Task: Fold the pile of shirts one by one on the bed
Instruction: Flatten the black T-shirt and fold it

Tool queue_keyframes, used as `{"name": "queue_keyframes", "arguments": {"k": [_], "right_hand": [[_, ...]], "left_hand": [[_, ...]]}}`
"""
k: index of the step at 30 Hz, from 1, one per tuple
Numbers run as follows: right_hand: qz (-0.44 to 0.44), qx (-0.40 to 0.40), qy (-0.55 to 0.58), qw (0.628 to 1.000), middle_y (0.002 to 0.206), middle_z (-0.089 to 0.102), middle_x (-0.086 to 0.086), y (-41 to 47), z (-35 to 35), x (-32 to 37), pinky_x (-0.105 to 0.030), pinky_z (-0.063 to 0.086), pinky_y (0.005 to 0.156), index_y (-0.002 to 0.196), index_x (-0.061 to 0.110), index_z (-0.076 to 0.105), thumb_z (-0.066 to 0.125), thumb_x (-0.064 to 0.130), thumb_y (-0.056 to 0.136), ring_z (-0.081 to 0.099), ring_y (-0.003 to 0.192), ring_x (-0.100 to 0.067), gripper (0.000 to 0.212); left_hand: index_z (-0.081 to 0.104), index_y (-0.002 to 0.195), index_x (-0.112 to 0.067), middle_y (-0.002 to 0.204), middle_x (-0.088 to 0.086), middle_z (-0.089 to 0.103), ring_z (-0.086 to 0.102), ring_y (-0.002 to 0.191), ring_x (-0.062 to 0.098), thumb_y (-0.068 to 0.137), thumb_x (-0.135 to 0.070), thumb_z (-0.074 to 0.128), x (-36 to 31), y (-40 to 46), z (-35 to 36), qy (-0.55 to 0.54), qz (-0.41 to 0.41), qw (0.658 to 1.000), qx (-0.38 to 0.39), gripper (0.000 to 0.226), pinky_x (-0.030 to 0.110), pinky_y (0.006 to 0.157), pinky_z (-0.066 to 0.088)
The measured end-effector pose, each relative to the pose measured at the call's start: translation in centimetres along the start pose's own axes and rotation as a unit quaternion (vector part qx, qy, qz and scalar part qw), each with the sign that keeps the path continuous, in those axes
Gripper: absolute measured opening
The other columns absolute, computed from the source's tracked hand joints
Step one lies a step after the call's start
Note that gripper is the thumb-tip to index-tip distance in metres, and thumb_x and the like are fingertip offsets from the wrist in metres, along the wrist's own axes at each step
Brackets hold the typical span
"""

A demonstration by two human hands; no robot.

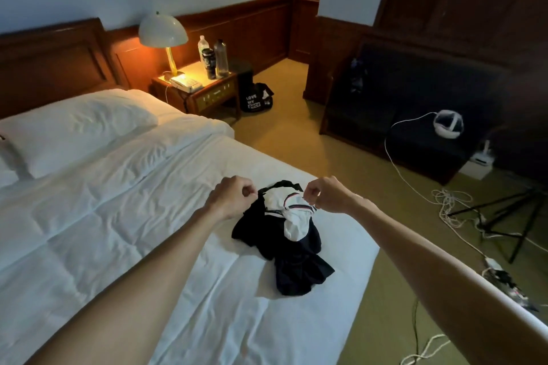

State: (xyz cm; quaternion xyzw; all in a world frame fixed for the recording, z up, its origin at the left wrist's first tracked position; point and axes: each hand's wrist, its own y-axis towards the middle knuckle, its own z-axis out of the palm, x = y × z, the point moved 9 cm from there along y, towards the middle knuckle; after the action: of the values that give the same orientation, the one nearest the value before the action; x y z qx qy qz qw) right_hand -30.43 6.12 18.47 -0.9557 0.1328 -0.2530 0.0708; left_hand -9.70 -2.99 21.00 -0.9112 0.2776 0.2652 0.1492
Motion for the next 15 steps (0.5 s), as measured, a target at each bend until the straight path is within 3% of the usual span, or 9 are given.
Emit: {"name": "queue_keyframes", "arguments": {"k": [9,12,15], "right_hand": [[0.131,0.036,0.026,0.99,0.098,0.071,-0.004,13.9,8.5,-17.6,-0.038,0.056,0.078,0.089,0.021,0.07,0.052,0.016,0.09,0.065,0.092,-0.026,0.019],[0.167,0.038,0.012,0.985,0.113,0.066,-0.002,17.0,11.8,-22.2,-0.031,0.049,0.075,0.106,0.021,0.068,0.055,0.016,0.091,0.062,0.102,-0.025,0.021],[0.177,0.051,-0.022,0.983,0.13,0.053,-0.003,19.4,15.3,-25.3,-0.033,0.046,0.076,0.126,0.02,0.058,0.061,0.019,0.091,0.052,0.117,-0.026,0.035]], "left_hand": [[0.07,0.093,-0.027,0.103,-0.008,0.072,0.066,0.1,0.021,0.088,-0.026,0.06,2.2,16.5,13.8,0.027,-0.044,0.997,0.056,0.012,0.035,0.083,0.054],[0.065,0.11,-0.025,0.121,-0.008,0.063,0.061,0.111,0.021,0.09,-0.022,0.059,3.7,20.9,19.4,0.069,-0.057,0.993,0.077,0.021,0.034,0.081,0.05],[0.056,0.127,-0.023,0.135,-0.006,0.05,0.052,0.122,0.019,0.094,-0.023,0.059,5.6,23.5,24.2,0.124,-0.064,0.984,0.106,0.033,0.035,0.081,0.048]]}}
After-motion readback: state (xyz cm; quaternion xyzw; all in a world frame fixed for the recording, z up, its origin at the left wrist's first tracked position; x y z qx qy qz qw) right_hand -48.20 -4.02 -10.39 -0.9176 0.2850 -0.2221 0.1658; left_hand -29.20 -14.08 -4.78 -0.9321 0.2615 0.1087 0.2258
